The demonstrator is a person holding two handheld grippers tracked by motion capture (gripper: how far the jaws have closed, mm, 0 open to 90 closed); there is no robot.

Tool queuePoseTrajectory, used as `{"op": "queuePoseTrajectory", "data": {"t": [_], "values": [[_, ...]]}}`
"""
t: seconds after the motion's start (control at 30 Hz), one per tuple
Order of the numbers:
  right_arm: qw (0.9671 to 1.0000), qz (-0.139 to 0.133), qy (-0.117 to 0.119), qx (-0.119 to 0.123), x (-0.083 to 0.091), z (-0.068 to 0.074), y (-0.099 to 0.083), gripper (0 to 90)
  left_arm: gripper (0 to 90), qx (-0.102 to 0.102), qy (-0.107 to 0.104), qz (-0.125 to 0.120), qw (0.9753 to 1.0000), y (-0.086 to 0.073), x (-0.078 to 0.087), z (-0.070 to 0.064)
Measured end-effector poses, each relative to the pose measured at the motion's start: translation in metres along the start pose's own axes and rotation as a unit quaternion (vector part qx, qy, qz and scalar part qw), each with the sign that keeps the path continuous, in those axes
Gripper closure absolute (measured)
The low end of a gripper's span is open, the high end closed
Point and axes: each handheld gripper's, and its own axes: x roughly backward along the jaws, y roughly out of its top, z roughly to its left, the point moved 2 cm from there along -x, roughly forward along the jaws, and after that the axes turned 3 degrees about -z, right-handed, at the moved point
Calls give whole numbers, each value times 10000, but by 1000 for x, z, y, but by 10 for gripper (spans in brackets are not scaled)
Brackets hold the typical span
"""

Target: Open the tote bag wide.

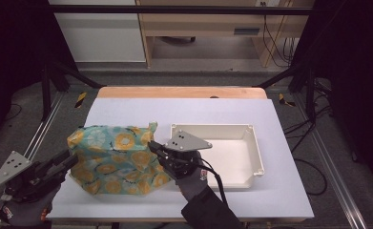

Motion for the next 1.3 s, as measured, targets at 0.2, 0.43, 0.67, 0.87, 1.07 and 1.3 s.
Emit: {"op": "queuePoseTrajectory", "data": {"t": [0.2,0.43,0.67,0.87,1.07,1.3], "values": [[9999,94,110,40,-3,6,-3,900,716,-9,-4,-54,10000,7,-4,1],[9998,48,163,59,-3,9,-1,900,889,-123,-41,-150,9998,7,2,-1],[9993,-56,336,172,3,19,6,900,895,-117,-99,-213,9997,2,16,-5],[9990,202,405,44,-3,20,-19,900,894,-147,-81,-1,9999,-11,13,-8],[9987,347,349,-156,-8,13,-37,900,894,-103,-73,108,9999,-20,9,-6],[9985,441,275,-169,-16,11,-42,880,894,-107,-55,164,9998,-23,4,-5]]}}
